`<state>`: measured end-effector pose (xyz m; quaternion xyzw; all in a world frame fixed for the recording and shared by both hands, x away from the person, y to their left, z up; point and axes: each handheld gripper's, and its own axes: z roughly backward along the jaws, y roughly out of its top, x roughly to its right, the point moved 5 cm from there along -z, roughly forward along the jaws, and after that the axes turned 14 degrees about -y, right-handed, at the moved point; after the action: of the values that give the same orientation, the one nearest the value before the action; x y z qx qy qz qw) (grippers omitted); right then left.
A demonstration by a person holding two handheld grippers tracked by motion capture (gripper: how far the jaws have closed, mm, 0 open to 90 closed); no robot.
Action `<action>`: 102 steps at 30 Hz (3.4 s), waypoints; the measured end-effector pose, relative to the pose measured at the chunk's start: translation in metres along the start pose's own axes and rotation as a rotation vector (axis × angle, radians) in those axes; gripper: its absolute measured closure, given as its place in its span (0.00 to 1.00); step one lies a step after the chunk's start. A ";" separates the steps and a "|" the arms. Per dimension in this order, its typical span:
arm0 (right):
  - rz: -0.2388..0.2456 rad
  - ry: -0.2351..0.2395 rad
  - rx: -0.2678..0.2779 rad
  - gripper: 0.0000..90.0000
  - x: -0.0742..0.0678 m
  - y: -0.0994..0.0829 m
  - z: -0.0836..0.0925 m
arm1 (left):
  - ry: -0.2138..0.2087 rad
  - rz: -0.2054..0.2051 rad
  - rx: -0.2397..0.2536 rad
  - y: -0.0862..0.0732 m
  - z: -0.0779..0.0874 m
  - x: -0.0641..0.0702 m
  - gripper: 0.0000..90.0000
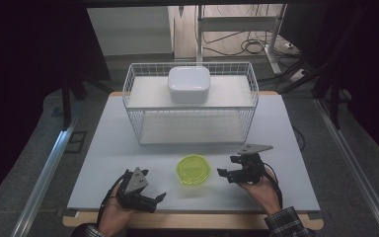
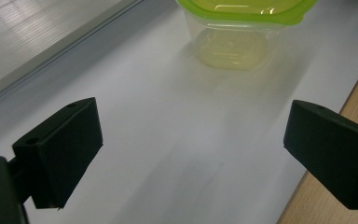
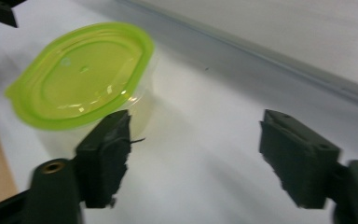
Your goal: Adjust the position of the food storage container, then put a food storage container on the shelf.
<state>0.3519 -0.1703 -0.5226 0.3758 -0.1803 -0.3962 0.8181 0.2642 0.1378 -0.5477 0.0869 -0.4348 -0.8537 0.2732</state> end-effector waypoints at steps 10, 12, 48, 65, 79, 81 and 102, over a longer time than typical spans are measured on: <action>0.008 0.020 0.006 0.08 -0.008 -0.007 0.002 | -0.004 0.000 0.001 -0.002 0.001 0.001 0.04; 0.019 0.018 0.006 0.06 -0.009 -0.007 0.000 | -0.006 0.002 0.000 -0.002 0.001 0.000 0.04; -0.332 0.223 -0.135 0.63 -0.016 0.028 -0.038 | -0.006 -0.037 -0.004 -0.001 -0.001 0.003 0.04; -0.442 0.328 -0.188 0.90 -0.018 0.030 -0.042 | 0.001 -0.058 -0.015 -0.001 -0.003 0.005 0.04; -0.437 0.328 -0.129 0.90 -0.016 0.042 -0.023 | 0.008 -0.055 -0.007 -0.001 -0.001 0.004 0.04; -0.434 0.328 -0.119 0.90 -0.016 0.045 -0.019 | 0.009 -0.054 -0.007 -0.001 -0.001 0.004 0.04; -0.423 0.330 -0.025 0.90 -0.009 0.080 0.014 | 0.017 -0.046 -0.006 -0.001 -0.001 0.002 0.04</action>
<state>0.3787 -0.1381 -0.4528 0.4546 0.0426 -0.4939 0.7400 0.2623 0.1367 -0.5486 0.1033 -0.4278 -0.8602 0.2575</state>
